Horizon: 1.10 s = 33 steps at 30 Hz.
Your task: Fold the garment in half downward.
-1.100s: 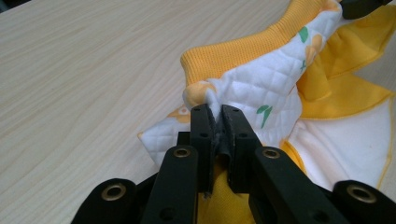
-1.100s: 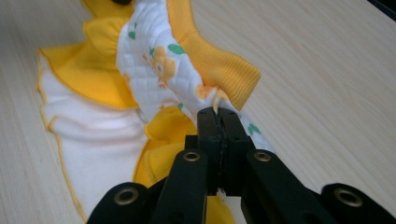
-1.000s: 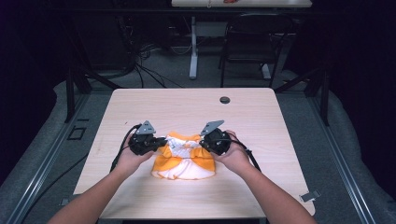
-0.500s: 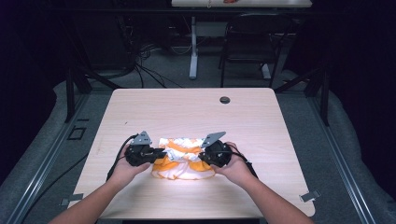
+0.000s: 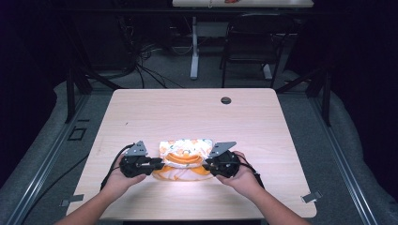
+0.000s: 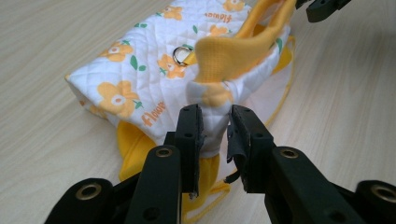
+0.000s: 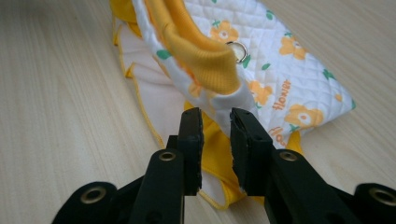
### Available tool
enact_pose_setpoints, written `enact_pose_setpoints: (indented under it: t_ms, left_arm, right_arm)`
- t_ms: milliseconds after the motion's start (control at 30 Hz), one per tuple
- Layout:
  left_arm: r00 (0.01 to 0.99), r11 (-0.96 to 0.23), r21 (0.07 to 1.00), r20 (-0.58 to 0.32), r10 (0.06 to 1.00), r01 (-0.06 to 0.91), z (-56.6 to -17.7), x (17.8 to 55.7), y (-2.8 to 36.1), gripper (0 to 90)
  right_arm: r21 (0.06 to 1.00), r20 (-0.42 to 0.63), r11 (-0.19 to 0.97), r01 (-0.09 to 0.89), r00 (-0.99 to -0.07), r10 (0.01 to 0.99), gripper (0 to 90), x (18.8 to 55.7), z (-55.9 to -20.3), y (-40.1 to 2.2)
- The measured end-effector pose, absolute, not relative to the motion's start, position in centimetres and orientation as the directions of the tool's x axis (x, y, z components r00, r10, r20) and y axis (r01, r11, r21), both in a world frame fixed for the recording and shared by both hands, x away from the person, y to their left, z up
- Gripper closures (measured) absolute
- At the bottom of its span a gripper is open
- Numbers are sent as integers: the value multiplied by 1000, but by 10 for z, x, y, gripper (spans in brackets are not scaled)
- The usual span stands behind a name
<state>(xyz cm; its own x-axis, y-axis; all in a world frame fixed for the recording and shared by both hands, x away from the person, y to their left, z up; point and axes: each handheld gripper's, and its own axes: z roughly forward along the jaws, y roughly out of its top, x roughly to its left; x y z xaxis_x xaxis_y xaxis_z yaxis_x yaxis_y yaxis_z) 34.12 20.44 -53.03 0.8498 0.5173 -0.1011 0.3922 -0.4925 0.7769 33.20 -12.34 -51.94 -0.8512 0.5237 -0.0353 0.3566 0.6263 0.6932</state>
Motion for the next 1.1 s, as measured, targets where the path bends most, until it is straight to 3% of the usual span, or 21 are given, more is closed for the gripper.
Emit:
enact_pose_setpoints:
  t_ms: [233,500,667,1100]
  left_arm:
    - [824,-445,798,-110,555,406,-516,348,209,687]
    - [766,-403,791,-124,631,460,-518,376,197,643]
    - [783,-429,773,-137,607,467,-528,375,188,632]
    - [829,-507,741,-119,546,440,-545,345,180,549]
  right_arm:
    - [734,-27,572,367,-825,565,715,335,-508,-132]
    - [733,-12,528,428,-768,640,689,363,-512,-119]
    - [707,11,544,452,-776,631,672,369,-519,-110]
    - [679,28,596,428,-827,561,656,338,-536,-109]
